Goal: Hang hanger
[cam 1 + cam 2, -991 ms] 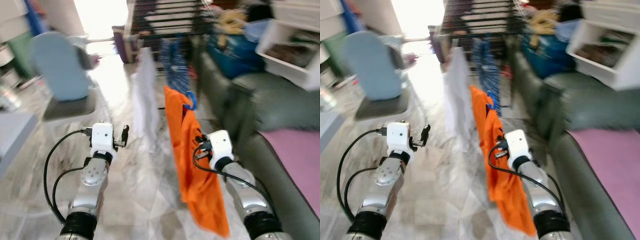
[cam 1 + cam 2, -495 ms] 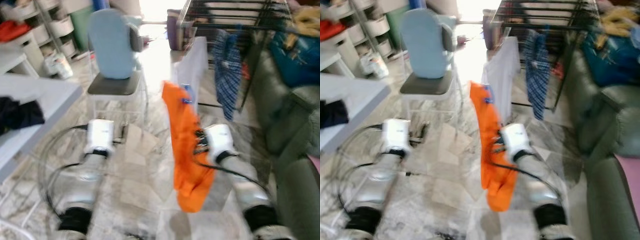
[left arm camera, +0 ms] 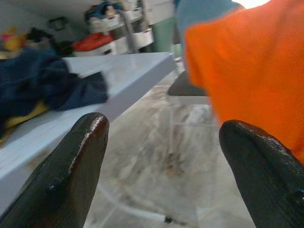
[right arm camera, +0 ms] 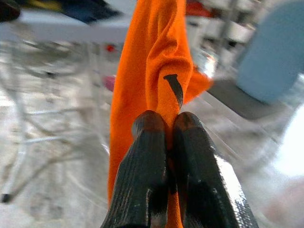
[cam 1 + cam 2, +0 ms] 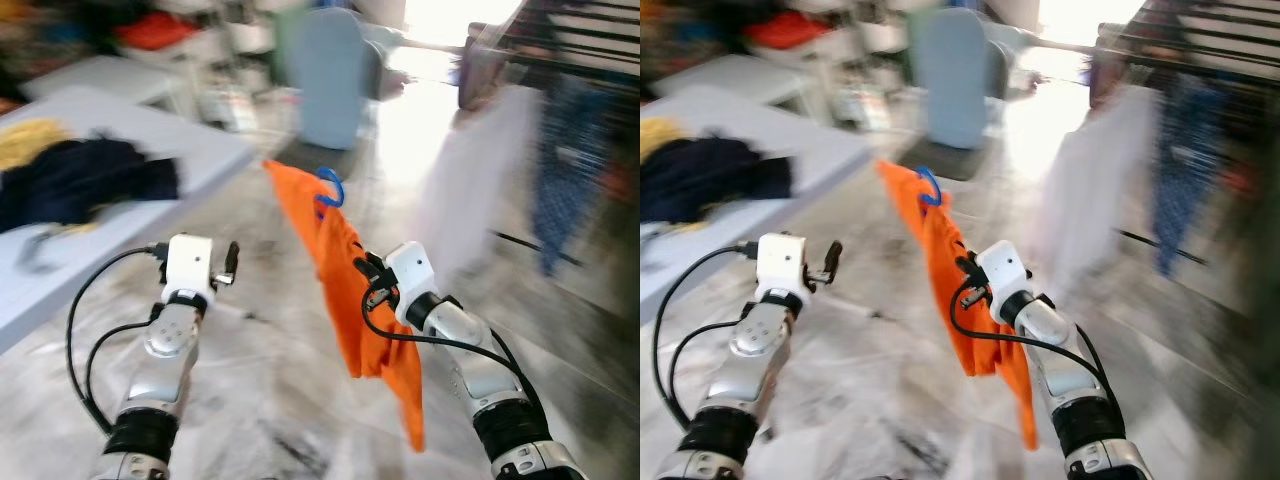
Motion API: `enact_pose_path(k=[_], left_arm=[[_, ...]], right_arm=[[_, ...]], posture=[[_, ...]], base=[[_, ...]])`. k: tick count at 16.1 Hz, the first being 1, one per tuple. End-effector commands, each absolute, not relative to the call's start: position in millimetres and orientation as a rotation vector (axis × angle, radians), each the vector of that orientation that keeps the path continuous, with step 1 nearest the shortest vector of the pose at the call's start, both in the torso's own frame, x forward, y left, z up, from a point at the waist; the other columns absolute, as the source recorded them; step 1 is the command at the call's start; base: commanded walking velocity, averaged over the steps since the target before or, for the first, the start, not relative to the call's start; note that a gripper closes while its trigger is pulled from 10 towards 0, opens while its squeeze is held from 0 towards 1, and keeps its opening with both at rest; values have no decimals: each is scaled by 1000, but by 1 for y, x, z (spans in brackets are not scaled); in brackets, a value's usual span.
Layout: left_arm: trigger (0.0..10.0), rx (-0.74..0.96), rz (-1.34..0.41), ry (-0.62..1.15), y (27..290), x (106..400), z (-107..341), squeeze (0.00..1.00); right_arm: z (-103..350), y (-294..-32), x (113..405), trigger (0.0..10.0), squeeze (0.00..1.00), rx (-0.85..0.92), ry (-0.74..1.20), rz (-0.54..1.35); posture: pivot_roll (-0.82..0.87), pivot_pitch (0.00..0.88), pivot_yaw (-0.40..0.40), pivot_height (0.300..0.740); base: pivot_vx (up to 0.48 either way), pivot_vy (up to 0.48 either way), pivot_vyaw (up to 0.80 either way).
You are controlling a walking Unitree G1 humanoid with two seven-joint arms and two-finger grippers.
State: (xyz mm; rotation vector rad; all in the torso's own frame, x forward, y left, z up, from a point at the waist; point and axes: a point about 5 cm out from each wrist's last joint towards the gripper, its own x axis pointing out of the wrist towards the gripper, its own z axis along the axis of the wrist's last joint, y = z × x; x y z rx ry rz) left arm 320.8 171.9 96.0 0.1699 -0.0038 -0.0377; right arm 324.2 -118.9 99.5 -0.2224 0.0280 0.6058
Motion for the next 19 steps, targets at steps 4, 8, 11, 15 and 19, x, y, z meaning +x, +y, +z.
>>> enact_pose_path(k=[4, 8, 11, 15, 19], left_arm=[[10000, 185, -74, -4, 162, 322, 96, 0], [10000, 192, -114, -1, 155, 322, 93, 0], [10000, 196, -113, -8, 156, 325, 95, 0], [10000, 194, -113, -10, 155, 327, 96, 0], [10000, 188, -106, -10, 153, 330, 96, 0]], right_arm=[[125, -118, 334, 10000, 0, -212, -52, 615], [137, -108, 339, 10000, 0, -172, -80, 648], [148, -101, 337, 10000, 0, -160, -90, 757], [160, -98, 324, 10000, 0, -148, -71, 952], [177, -94, 308, 10000, 0, -74, -50, 1094]], posture=[[-89, 0, 54, 740], [-87, 0, 54, 740], [-87, 0, 51, 740], [-93, 0, 51, 740], [-106, 0, 60, 740]], base=[[0, 0, 800], [0, 0, 800], [0, 0, 677], [0, 0, 0], [0, 0, 0]])
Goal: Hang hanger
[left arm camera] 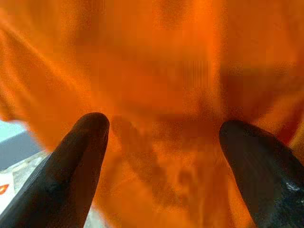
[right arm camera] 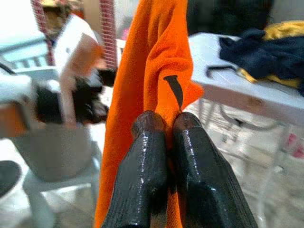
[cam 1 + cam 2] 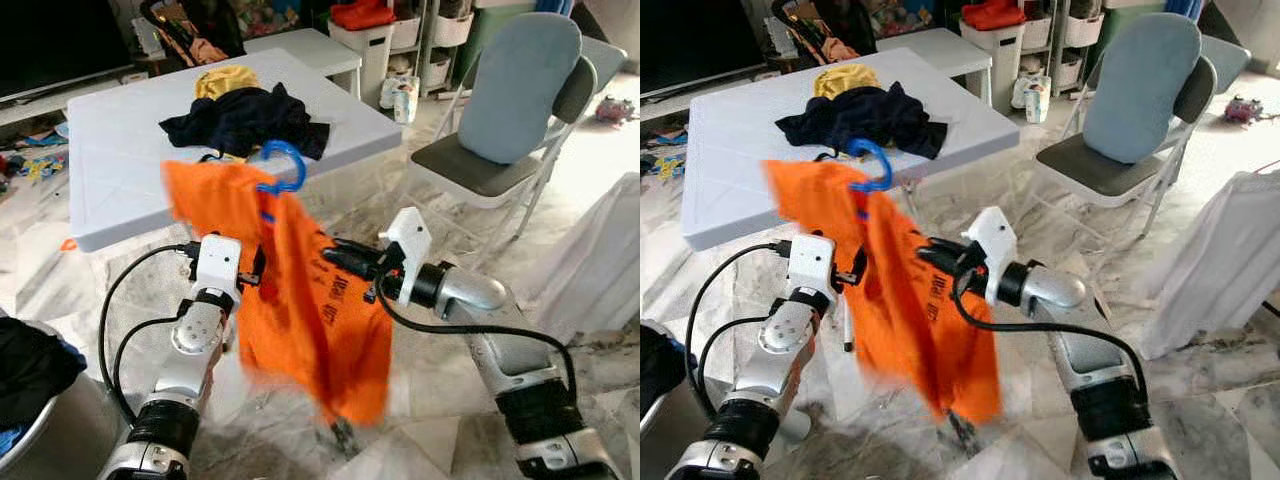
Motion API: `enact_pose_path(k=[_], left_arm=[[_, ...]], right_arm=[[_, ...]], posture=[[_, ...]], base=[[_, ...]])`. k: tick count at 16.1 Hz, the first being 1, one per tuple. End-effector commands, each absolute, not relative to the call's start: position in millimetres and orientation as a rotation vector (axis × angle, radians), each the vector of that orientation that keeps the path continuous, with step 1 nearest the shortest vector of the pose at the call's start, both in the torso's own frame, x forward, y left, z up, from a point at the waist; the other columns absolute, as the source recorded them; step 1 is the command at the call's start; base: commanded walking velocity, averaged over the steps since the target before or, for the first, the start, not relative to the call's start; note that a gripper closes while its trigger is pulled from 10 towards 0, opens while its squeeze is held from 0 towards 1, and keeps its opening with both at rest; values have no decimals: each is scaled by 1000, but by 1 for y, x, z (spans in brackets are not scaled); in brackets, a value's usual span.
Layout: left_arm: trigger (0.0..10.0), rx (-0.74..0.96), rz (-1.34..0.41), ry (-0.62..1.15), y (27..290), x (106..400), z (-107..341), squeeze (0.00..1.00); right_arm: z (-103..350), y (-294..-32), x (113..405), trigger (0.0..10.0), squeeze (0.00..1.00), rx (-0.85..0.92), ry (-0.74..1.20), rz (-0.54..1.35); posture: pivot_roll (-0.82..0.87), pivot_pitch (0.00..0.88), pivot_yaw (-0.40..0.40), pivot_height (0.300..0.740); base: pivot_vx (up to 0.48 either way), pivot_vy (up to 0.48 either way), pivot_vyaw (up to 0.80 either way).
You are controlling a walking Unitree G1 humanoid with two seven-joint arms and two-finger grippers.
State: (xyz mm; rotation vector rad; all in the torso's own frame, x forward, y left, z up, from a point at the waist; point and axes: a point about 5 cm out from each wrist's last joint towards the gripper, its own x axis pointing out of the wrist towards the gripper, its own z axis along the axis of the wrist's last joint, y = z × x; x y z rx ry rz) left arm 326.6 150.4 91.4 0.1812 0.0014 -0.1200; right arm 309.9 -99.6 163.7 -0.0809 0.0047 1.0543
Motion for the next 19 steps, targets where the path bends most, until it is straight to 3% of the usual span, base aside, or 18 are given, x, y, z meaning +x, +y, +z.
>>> enact_pose_path(k=[1, 6, 9, 12, 14, 17, 18, 19], left_arm=[[10000, 185, -105, -12, 152, 331, 97, 0], [10000, 142, -110, -20, 150, 340, 103, 0], [10000, 60, -221, -30, 139, 337, 105, 0], [10000, -4, -268, -26, 135, 333, 103, 0], [10000, -42, -288, -41, 135, 332, 104, 1000], [10000, -2, -277, -28, 133, 335, 104, 1000], [10000, -3, -276, -28, 134, 335, 104, 596], [10000, 20, -249, -28, 137, 338, 105, 0]], right_arm=[[182, -93, 304, 10000, 0, -50, -49, 1121], [185, -83, 296, 10000, 0, -73, -48, 1148], [176, -84, 323, 10000, 0, -257, -57, 931], [176, -80, 340, 10000, 0, -264, -72, 802], [181, -72, 338, 10000, 0, -249, -98, 840], [185, -70, 332, 10000, 0, -205, -105, 920], [185, -70, 330, 10000, 0, -198, -106, 950], [185, -73, 319, 10000, 0, -217, -102, 1035]], posture=[[-110, 0, 64, 740], [-119, 0, 74, 740], [-111, 0, 72, 740], [-102, 0, 65, 740], [-99, 0, 62, 740], [-110, 0, 68, 740], [-111, 0, 69, 740], [-114, 0, 71, 740]], base=[[0, 0, 0], [0, 0, 0], [0, 0, 0], [0, 0, 0], [0, 0, 0], [0, 0, 0], [0, 0, 0], [0, 0, 0]])
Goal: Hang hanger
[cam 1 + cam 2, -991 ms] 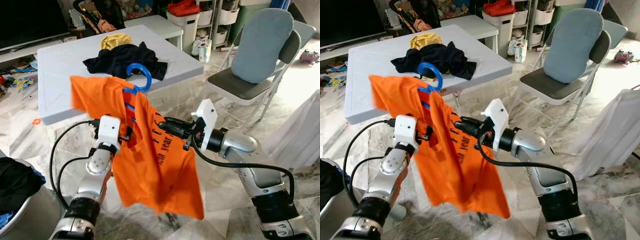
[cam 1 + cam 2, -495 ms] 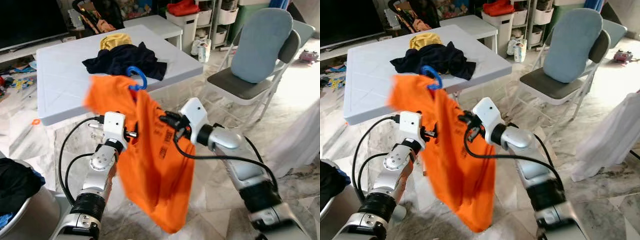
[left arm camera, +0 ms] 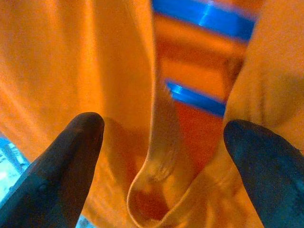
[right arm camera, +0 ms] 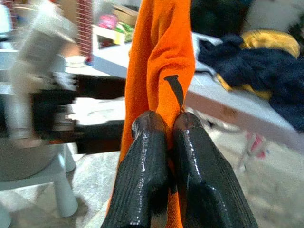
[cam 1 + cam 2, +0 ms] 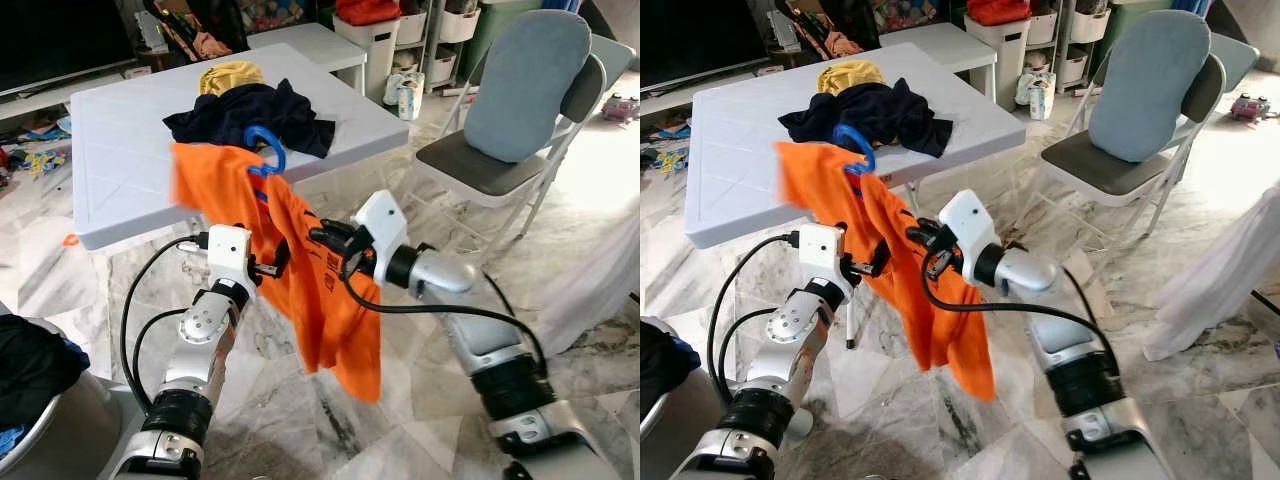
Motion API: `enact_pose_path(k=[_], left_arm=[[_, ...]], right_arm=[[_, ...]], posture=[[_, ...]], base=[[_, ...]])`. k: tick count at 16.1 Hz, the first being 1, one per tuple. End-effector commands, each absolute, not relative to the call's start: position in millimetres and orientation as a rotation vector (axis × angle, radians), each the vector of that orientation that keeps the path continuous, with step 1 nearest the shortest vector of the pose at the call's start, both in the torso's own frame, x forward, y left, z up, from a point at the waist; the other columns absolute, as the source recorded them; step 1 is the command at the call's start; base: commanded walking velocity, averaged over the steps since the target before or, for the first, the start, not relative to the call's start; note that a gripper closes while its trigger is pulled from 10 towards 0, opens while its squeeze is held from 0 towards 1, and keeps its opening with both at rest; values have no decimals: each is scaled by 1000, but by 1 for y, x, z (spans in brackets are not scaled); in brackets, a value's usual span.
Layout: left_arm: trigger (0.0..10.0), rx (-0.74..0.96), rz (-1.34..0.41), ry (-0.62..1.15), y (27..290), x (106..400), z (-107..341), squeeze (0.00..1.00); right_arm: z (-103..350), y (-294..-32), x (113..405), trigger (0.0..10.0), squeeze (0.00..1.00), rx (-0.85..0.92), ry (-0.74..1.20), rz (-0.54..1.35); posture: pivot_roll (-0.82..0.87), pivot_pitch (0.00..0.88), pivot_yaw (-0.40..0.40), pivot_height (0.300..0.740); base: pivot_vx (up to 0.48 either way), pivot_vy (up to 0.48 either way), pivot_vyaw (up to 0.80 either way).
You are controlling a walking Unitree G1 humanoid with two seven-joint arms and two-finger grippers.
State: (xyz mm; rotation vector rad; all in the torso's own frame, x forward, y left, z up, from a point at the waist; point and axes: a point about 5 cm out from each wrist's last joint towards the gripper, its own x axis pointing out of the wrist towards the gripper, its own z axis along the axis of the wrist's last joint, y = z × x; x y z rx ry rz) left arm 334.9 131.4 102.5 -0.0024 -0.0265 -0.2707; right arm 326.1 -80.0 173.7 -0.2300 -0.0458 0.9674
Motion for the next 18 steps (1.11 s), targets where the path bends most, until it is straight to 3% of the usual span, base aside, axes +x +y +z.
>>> enact_pose_path(k=[1, 8, 11, 16, 18], left_arm=[[10000, 25, -238, -26, 139, 339, 106, 0], [10000, 113, -94, 3, 164, 346, 104, 0], [10000, 129, -59, 4, 174, 347, 105, 0], [10000, 114, -65, 28, 184, 342, 100, 0], [10000, 98, -153, 55, 174, 340, 95, 0]], right_arm=[[185, -77, 316, 10000, 0, -222, -91, 1063], [191, -115, 306, 10000, 0, -345, 25, 1212], [177, -134, 311, 10000, 0, -492, 92, 1172], [159, -214, 327, 10000, 0, -770, 283, 919], [160, -219, 329, 10000, 0, -832, 288, 895]], posture=[[-114, 0, 71, 740], [-123, 0, 73, 740], [-116, 0, 70, 740], [-116, 0, 73, 740], [-121, 0, 74, 740]], base=[[0, 0, 0], [0, 0, 0], [0, 0, 0], [0, 0, 0], [0, 0, 0]])
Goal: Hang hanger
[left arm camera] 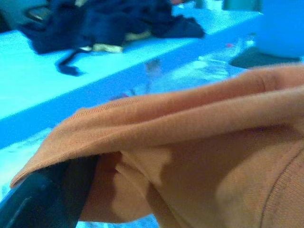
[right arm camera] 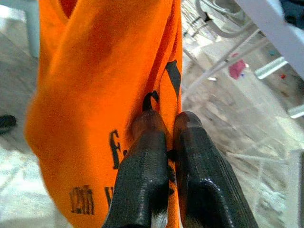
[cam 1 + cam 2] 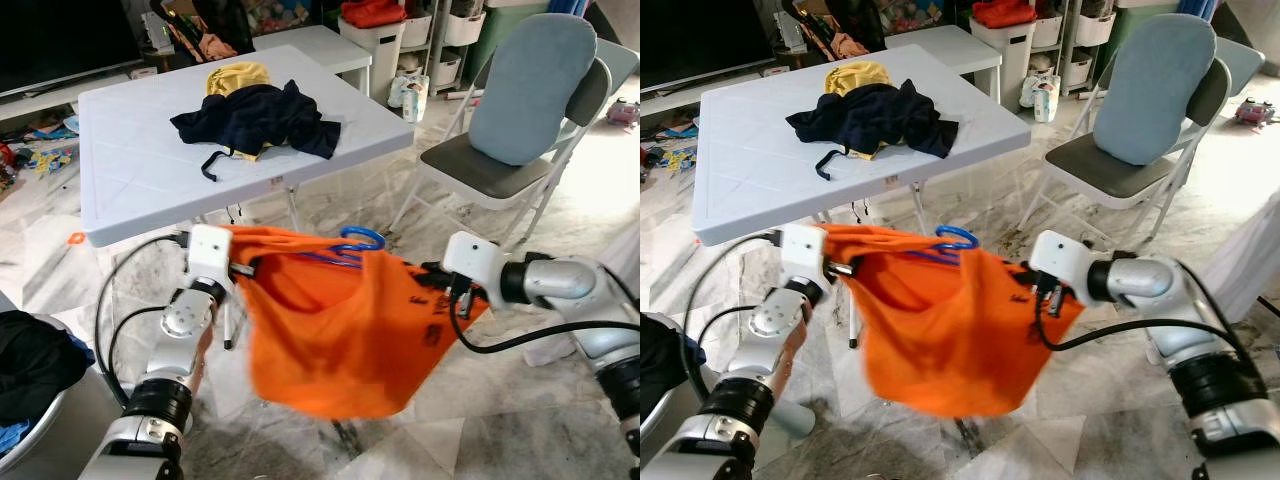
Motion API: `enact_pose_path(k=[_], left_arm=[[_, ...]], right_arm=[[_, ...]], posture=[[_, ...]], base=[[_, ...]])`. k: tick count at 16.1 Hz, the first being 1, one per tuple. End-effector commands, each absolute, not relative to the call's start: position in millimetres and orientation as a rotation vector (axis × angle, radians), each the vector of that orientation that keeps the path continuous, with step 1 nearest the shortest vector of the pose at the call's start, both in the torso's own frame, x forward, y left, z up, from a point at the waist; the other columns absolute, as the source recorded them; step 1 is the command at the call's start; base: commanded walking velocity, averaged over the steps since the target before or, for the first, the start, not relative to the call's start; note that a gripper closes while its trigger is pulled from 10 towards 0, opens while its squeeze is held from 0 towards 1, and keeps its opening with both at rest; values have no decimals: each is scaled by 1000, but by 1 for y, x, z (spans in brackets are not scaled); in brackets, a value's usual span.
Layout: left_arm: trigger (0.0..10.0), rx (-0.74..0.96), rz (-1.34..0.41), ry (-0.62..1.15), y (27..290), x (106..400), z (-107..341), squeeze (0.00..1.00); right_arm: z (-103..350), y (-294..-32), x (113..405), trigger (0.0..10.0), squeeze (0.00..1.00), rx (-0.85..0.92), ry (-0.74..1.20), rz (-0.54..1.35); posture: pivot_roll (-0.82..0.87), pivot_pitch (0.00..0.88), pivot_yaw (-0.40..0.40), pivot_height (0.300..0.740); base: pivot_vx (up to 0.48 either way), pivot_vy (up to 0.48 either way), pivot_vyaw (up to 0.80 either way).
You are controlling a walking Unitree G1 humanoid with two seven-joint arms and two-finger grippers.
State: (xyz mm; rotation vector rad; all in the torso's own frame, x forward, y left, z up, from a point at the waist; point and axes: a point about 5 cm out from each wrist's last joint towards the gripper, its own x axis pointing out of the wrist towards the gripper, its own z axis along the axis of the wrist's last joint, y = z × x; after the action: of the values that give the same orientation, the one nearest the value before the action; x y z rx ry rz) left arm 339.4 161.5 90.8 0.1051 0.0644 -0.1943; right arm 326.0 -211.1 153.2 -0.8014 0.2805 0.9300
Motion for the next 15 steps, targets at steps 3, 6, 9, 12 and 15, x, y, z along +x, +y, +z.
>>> enact_pose_path(k=[3, 6, 9, 12, 15], left_arm=[[10000, 78, -154, 52, 174, 341, 97, 0], [10000, 49, -131, 88, 191, 341, 96, 0], [10000, 17, -137, 98, 191, 343, 96, 0], [10000, -1, -216, 166, 179, 341, 86, 0], [10000, -30, -291, 210, 173, 336, 79, 0]], right_arm=[[157, -220, 320, 10000, 0, -823, 283, 988], [181, -242, 290, 10000, 0, -708, 254, 1184], [189, -260, 268, 10000, 0, -683, 328, 1272], [203, -269, 257, 10000, 0, -664, 330, 1318], [224, -265, 258, 10000, 0, -601, 245, 1324]], posture=[[-116, 0, 73, 740], [-130, 0, 78, 740], [-148, 0, 90, 740], [-159, 0, 98, 740], [-162, 0, 99, 740]], base=[[0, 0, 0], [0, 0, 0], [0, 0, 0], [0, 0, 0], [0, 0, 0]])
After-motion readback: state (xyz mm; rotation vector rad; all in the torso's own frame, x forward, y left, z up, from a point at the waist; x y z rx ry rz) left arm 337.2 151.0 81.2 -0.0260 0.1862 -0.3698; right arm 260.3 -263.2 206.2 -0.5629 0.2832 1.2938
